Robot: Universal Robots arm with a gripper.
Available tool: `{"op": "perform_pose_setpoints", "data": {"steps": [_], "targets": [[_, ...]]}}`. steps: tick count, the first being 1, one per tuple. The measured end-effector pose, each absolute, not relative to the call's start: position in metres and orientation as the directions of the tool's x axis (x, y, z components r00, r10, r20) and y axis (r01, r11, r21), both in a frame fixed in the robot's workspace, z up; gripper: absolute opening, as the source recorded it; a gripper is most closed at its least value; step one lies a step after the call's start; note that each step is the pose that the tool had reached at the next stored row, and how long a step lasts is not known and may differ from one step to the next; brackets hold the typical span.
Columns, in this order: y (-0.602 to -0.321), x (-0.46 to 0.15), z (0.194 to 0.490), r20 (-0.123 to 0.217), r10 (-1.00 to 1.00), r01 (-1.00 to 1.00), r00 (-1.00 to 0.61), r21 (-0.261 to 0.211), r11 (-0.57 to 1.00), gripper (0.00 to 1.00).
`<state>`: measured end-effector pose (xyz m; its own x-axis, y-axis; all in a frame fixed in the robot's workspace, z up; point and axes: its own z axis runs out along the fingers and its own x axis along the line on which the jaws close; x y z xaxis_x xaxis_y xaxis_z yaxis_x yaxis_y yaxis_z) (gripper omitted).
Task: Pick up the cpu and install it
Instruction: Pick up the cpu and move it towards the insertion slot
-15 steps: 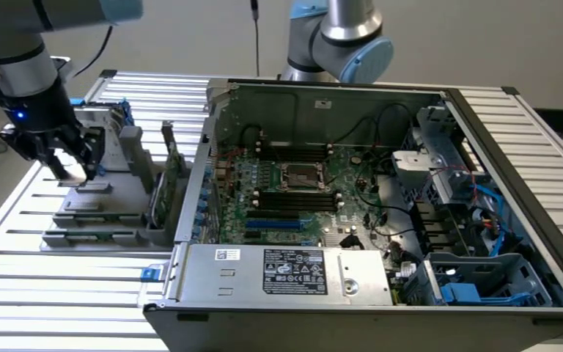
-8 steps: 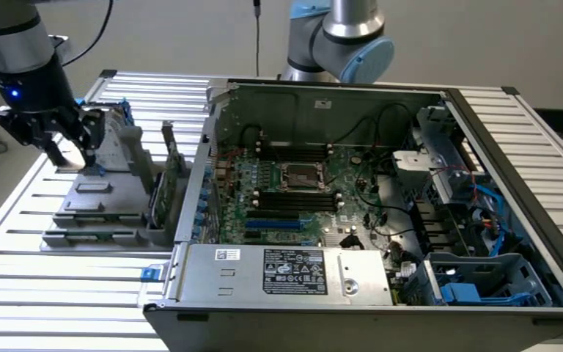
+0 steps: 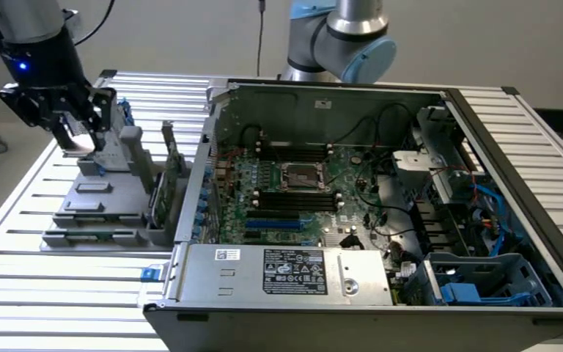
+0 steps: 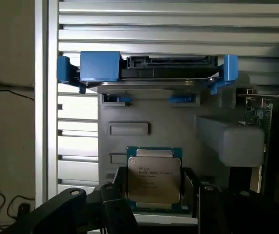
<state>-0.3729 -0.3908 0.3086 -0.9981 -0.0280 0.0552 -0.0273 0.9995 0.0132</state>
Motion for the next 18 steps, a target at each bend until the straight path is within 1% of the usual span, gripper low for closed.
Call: {"op": "perform_pose_setpoints", "data": {"steps": [7, 18], "targets": [[-0.391, -0.342, 0.340, 0.055, -0.028, -0.027, -0.998, 0.013, 1.000, 0.55], [-0.392, -0.292, 0.375, 0.055, -0.029, -0.027, -0.998, 0.032, 0.999, 0.55]]}}
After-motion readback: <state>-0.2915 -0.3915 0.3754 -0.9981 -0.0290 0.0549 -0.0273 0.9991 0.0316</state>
